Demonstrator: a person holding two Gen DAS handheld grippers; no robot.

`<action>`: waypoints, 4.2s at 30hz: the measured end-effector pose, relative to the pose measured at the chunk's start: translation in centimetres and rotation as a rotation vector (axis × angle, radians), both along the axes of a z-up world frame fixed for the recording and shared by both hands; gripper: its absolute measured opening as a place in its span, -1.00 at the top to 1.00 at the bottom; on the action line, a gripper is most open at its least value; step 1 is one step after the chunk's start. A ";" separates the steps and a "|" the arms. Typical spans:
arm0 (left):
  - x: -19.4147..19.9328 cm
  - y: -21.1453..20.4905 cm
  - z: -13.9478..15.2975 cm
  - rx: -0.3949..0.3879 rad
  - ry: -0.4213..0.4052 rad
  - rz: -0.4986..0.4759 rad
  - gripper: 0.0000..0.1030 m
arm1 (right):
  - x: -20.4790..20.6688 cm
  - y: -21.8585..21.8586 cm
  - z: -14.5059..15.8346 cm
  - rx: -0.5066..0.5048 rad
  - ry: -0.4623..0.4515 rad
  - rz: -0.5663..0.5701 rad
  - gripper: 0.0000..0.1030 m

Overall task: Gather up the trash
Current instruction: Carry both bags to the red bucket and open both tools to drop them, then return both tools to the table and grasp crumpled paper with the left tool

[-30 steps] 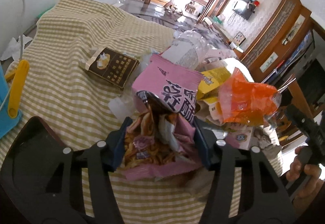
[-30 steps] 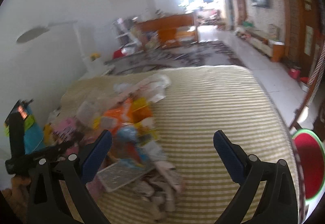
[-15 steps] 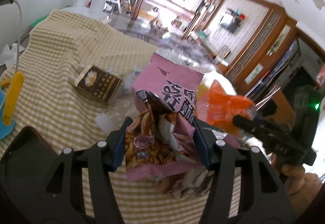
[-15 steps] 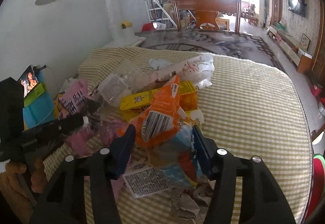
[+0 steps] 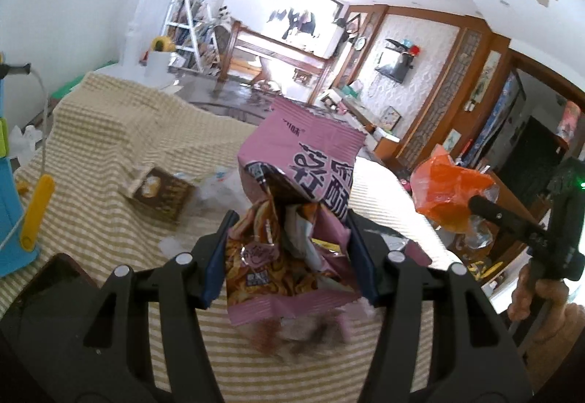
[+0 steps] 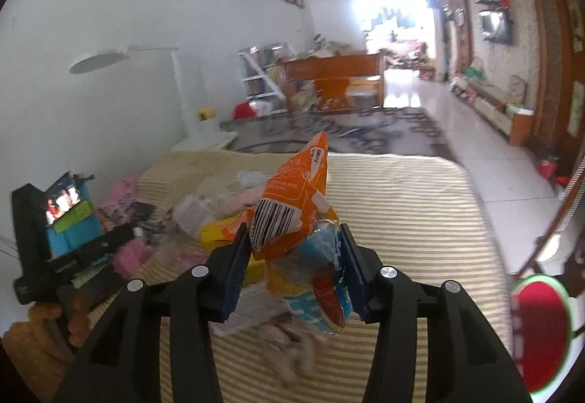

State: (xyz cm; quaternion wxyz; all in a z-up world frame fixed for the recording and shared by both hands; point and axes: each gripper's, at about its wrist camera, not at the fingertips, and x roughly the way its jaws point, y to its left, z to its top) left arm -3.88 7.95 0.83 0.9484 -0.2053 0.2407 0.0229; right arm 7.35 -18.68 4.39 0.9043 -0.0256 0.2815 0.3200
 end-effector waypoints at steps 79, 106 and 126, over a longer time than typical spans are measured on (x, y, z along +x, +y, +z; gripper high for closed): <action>2.5 -5.2 -2.4 0.111 0.330 0.074 -0.90 | -1.3 -13.1 -2.7 0.187 0.288 -0.345 -0.58; -0.1 -1.0 -4.7 -0.098 0.325 0.139 0.56 | -1.0 -11.1 -3.7 0.016 0.279 -0.354 -0.58; -2.5 1.6 -6.9 -0.185 0.325 0.177 0.41 | -1.0 -6.4 -5.2 0.015 0.344 -0.234 -0.58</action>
